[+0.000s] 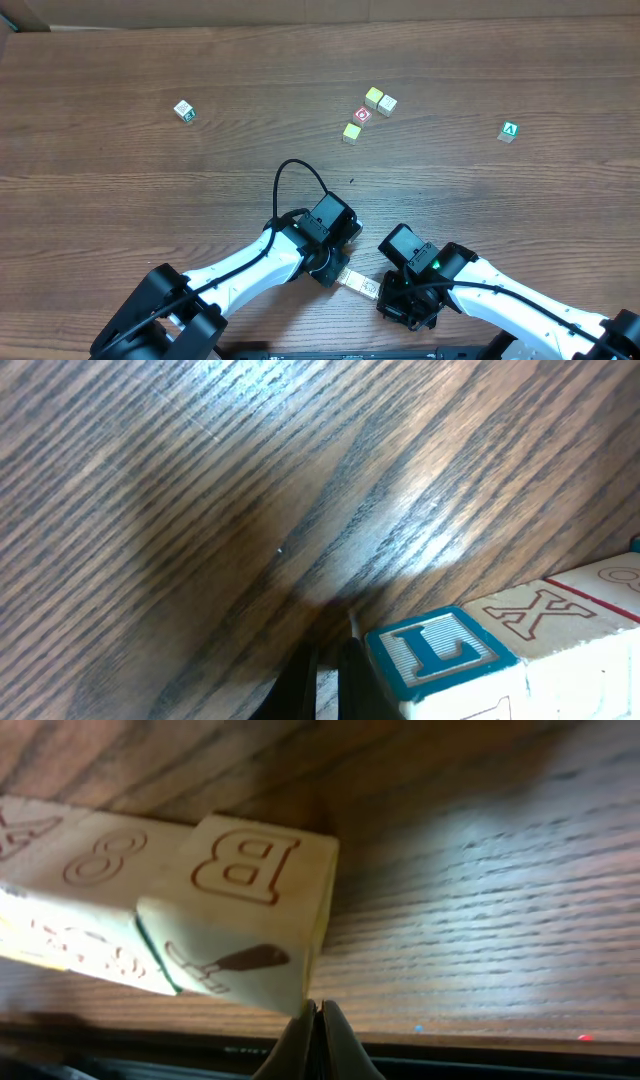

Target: Flip 4 blocks

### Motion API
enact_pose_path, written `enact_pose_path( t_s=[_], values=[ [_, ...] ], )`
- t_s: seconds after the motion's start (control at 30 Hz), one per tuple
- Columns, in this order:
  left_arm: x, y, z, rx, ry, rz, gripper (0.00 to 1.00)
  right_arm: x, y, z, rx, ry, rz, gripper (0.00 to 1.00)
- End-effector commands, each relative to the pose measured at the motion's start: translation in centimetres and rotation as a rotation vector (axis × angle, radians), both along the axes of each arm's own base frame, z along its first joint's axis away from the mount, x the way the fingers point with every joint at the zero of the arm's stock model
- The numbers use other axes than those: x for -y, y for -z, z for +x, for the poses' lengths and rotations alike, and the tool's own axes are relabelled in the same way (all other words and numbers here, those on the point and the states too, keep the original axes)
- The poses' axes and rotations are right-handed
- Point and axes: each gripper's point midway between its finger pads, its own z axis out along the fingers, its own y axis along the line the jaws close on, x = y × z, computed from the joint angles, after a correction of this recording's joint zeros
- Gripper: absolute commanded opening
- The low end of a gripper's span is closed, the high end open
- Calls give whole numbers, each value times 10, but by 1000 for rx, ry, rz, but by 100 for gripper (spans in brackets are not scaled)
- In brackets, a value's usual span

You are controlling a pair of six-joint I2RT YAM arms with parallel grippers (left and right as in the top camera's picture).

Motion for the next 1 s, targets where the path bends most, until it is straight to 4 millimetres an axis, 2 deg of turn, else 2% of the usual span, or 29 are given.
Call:
enact_pose_path(
  t_s=[0.0,0.23,0.33,0.6,0.97],
  values=[
    [-18,20,-9,-30,14,74,4,5,3,5,38,-4,-37,4],
    [-18,20,-8,-27,16,76,4,24,8,9,74,-8,-138,4],
    [-18,20,-8,-27,15,76,4,30,10,16,110,25,-181,4],
    [-19,20,-10,-33,16,81,4,22,11,33,184,35,-153,4],
    [-17,20,-13,-51,19,66,4,11,8,34,178,35,-98,4]
  ],
)
